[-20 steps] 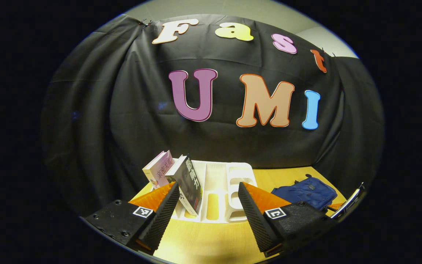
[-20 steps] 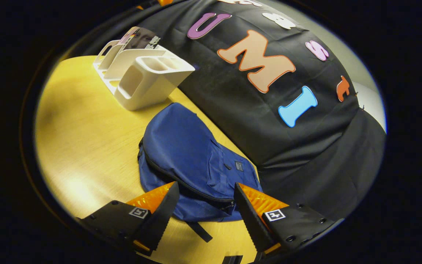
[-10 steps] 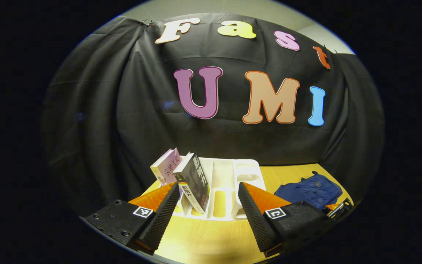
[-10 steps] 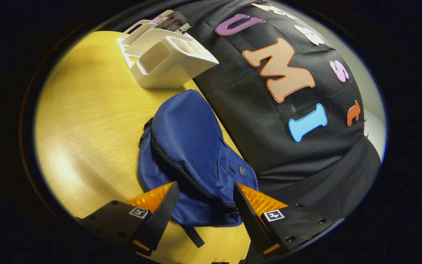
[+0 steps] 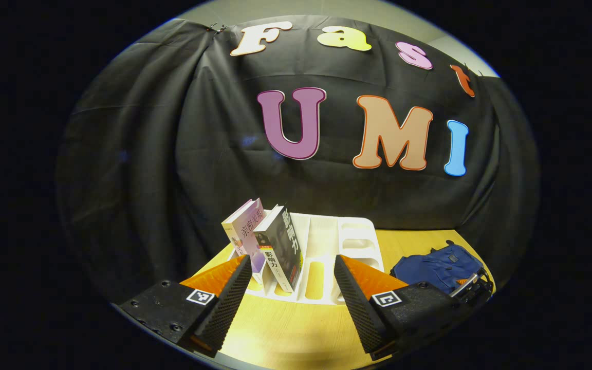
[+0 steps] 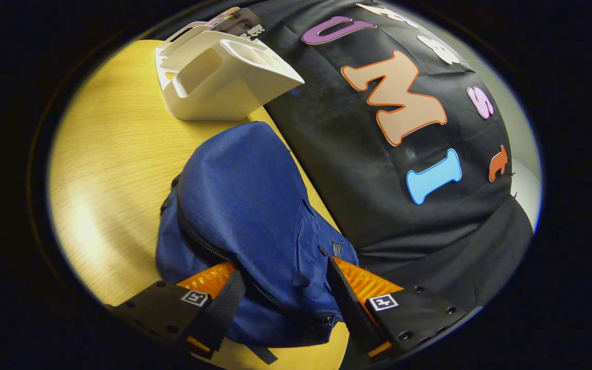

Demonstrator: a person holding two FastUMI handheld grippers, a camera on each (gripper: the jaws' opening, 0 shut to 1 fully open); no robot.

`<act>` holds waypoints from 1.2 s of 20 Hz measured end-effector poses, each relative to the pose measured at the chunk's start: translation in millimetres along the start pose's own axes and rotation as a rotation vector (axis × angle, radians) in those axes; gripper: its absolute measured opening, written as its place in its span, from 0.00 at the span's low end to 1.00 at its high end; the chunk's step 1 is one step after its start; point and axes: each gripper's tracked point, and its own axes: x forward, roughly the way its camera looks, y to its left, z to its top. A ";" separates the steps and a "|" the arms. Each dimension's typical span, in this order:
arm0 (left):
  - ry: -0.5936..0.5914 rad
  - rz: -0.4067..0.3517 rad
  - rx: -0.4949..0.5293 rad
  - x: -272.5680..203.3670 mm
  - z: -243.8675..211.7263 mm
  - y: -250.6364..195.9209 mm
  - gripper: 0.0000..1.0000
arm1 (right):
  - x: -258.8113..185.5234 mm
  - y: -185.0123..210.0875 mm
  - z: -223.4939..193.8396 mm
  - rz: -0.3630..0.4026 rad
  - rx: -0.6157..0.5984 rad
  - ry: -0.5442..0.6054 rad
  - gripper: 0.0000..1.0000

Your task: Open the schoolbag, grab two books from the bookshelf and put them into the schoolbag.

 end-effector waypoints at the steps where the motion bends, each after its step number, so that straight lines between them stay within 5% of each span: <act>1: 0.003 0.005 -0.003 -0.9 -1.7 1.3 0.92 | 3.1 3.2 -0.5 0.011 0.005 0.010 0.87; 5: 0.010 0.009 -0.004 -1.5 -3.6 1.4 0.95 | 10.1 12.7 0.9 0.049 0.020 0.020 0.70; 7: 0.012 0.007 -0.002 -1.0 -4.7 0.2 0.95 | 13.9 11.2 0.2 0.055 0.033 0.027 0.75; 10: 0.019 0.003 -0.001 -0.7 -7.7 -3.0 0.95 | 11.6 6.5 4.7 0.048 0.059 0.029 0.20; 12: 0.024 0.004 -0.002 -0.4 -9.0 -3.6 0.95 | 13.0 0.6 10.4 0.016 0.056 0.021 0.11; 24: 0.033 0.043 0.052 8.8 -5.8 10.4 0.95 | 12.6 -21.6 18.8 0.000 0.085 -0.011 0.04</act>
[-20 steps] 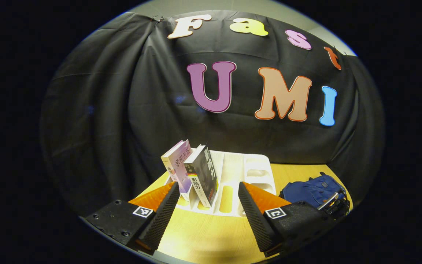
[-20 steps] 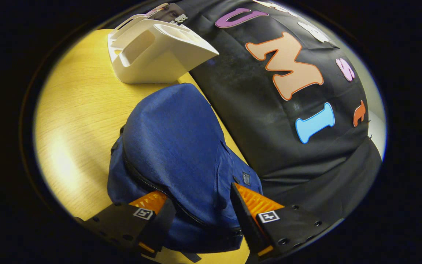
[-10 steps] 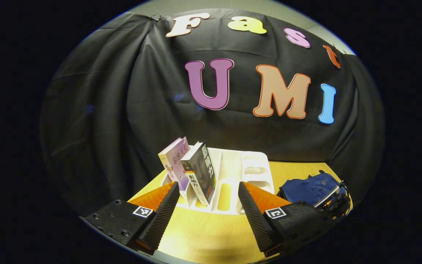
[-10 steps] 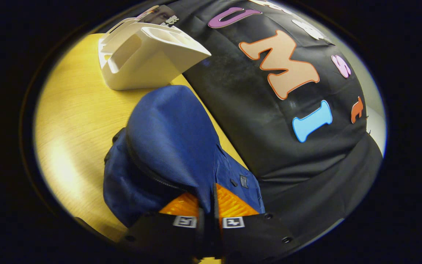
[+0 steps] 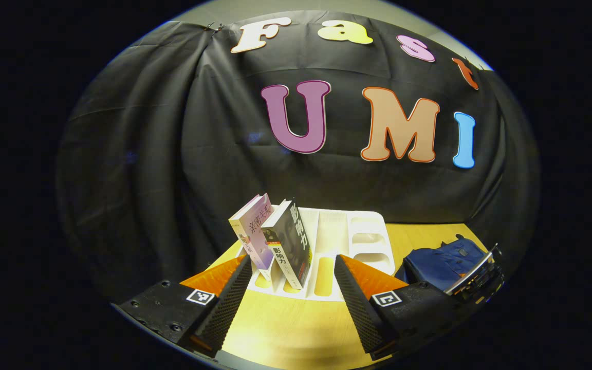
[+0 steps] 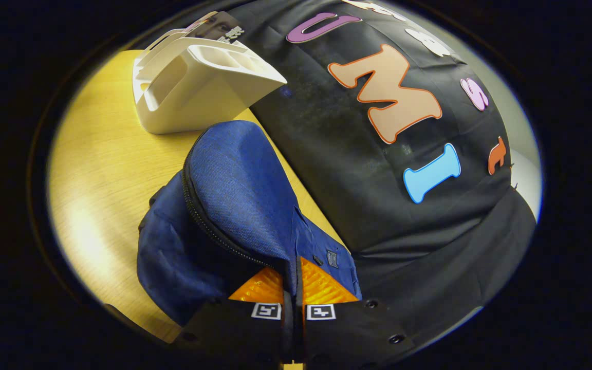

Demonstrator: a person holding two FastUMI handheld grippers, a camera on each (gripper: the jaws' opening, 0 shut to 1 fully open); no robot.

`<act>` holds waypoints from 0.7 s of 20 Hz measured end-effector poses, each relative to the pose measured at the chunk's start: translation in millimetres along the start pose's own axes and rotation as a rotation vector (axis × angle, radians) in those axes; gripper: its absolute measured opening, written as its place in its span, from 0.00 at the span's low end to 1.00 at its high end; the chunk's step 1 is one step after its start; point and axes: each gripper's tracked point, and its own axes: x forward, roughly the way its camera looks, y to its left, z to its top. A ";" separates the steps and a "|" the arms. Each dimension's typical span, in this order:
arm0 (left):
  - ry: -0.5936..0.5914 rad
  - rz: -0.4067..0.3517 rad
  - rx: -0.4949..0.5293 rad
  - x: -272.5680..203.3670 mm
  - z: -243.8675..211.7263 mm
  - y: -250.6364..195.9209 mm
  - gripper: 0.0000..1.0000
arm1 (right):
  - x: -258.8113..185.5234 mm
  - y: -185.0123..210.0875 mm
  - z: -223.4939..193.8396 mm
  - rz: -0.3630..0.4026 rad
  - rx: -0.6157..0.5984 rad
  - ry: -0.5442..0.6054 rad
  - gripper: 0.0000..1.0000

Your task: Open the schoolbag, grab two books from the bookshelf and put them into the schoolbag.

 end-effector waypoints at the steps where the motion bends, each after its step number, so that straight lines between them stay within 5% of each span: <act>1: 0.003 0.000 0.007 1.9 0.5 1.2 0.91 | -0.2 -3.1 0.7 -0.003 0.010 0.000 0.01; 2: 0.003 -0.001 0.013 4.3 2.0 2.7 0.91 | -0.3 -4.2 1.7 0.004 0.019 -0.002 0.07; 14: 0.067 -0.100 0.157 87.1 29.4 26.2 0.93 | 3.6 -32.7 8.3 0.009 0.116 0.023 0.04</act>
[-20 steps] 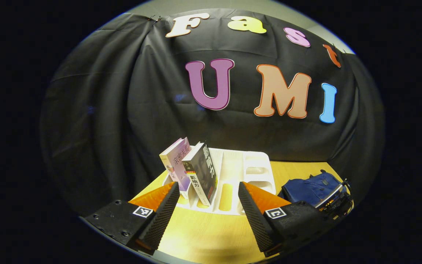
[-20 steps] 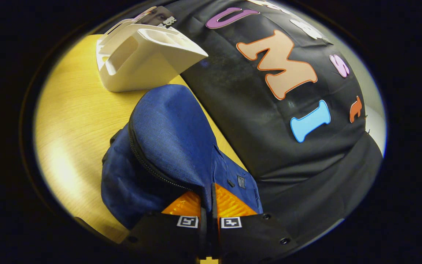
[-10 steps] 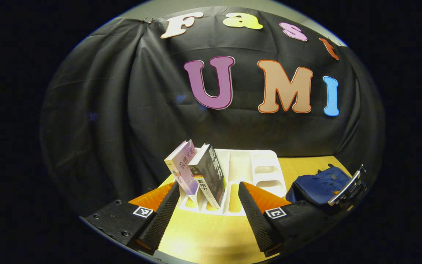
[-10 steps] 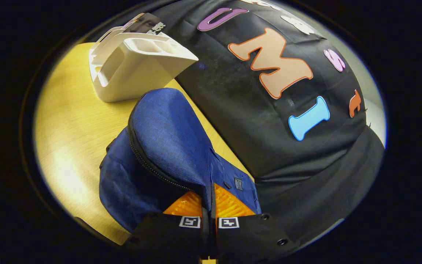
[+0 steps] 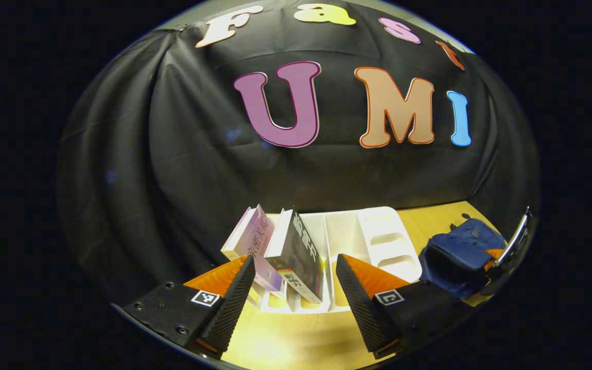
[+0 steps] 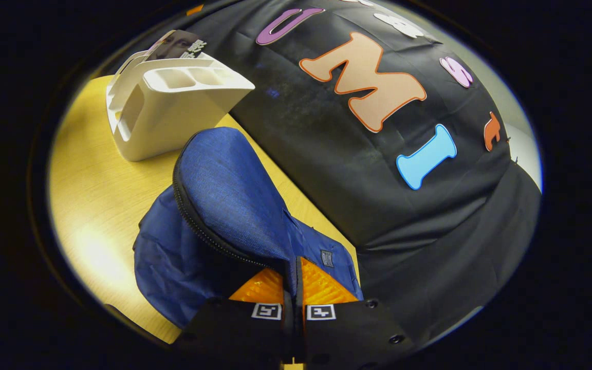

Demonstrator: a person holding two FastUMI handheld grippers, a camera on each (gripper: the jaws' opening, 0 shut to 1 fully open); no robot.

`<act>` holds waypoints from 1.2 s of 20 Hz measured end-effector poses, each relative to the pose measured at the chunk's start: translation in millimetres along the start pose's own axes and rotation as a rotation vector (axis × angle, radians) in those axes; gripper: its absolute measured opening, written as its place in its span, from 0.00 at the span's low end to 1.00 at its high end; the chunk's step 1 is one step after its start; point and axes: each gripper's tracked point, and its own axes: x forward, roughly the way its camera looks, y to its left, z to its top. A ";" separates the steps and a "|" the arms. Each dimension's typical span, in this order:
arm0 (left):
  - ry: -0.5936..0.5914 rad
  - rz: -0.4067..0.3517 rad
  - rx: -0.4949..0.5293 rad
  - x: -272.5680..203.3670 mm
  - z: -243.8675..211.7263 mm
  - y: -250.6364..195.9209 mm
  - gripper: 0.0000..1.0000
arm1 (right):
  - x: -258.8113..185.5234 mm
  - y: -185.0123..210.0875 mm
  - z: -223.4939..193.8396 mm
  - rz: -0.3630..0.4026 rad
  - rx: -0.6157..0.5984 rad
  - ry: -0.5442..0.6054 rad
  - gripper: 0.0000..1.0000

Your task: Open the schoolbag, grab two books from the bookshelf and put them into the schoolbag.

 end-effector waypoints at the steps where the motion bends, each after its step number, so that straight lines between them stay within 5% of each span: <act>1: 0.001 -0.006 0.021 6.2 5.3 1.7 0.93 | 0.7 -1.7 0.5 -0.003 0.004 0.003 0.07; 10: 0.130 -0.037 0.086 70.5 11.4 19.7 0.93 | 3.0 -11.5 2.8 -0.010 0.009 0.022 0.04; 17: 0.357 -0.140 -0.015 99.0 -17.8 14.9 0.92 | 5.3 -8.8 1.1 -0.001 -0.014 0.031 0.04; 24: 0.616 -0.195 0.024 114.6 -52.3 12.1 0.89 | 3.6 -13.1 0.3 -0.009 0.001 0.041 0.04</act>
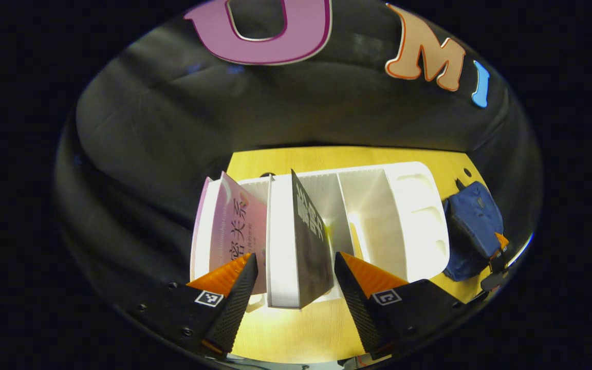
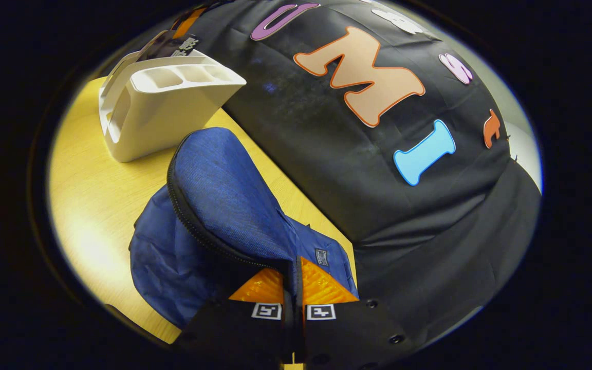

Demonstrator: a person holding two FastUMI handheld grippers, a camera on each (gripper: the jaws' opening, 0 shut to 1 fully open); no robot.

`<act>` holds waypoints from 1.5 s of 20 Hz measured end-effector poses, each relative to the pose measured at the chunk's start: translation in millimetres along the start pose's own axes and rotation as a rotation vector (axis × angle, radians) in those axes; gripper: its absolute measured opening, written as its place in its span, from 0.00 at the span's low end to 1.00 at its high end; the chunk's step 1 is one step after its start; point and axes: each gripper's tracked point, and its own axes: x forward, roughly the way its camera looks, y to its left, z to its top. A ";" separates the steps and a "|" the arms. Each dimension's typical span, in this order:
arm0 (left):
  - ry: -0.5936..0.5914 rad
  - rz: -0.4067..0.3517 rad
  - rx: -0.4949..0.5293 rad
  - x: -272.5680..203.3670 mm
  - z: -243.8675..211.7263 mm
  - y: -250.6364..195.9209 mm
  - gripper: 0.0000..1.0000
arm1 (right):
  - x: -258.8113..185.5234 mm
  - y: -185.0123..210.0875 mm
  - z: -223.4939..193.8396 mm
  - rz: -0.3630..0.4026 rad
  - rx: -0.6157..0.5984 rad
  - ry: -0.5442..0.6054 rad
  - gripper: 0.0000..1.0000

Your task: Open the schoolbag, grab two books from the bookshelf and put them into the schoolbag.

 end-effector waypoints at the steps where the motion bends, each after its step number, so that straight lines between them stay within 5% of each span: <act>1: 0.031 -0.004 0.000 2.8 -1.4 -1.4 0.87 | -1.1 -0.8 -0.3 -0.003 0.004 0.003 0.04; 9: 0.250 -0.080 -0.008 34.1 -11.3 -8.2 0.75 | -6.5 -2.5 -1.5 -0.022 0.047 0.024 0.07; 12: 0.325 -0.096 -0.033 43.1 -5.2 -17.2 0.54 | -10.3 -5.4 0.2 -0.034 0.055 0.033 0.07; 14: 0.345 -0.104 -0.028 47.7 -5.4 -21.8 0.49 | -12.0 -6.3 0.5 -0.039 0.055 0.037 0.04; 20: 0.398 -0.135 -0.056 58.3 -11.0 -36.3 0.41 | -20.0 -7.5 0.3 -0.061 0.060 0.052 0.07; 30: 0.475 -0.056 -0.168 53.5 -20.5 -31.5 0.40 | -28.5 -7.4 0.2 -0.085 0.060 0.062 0.04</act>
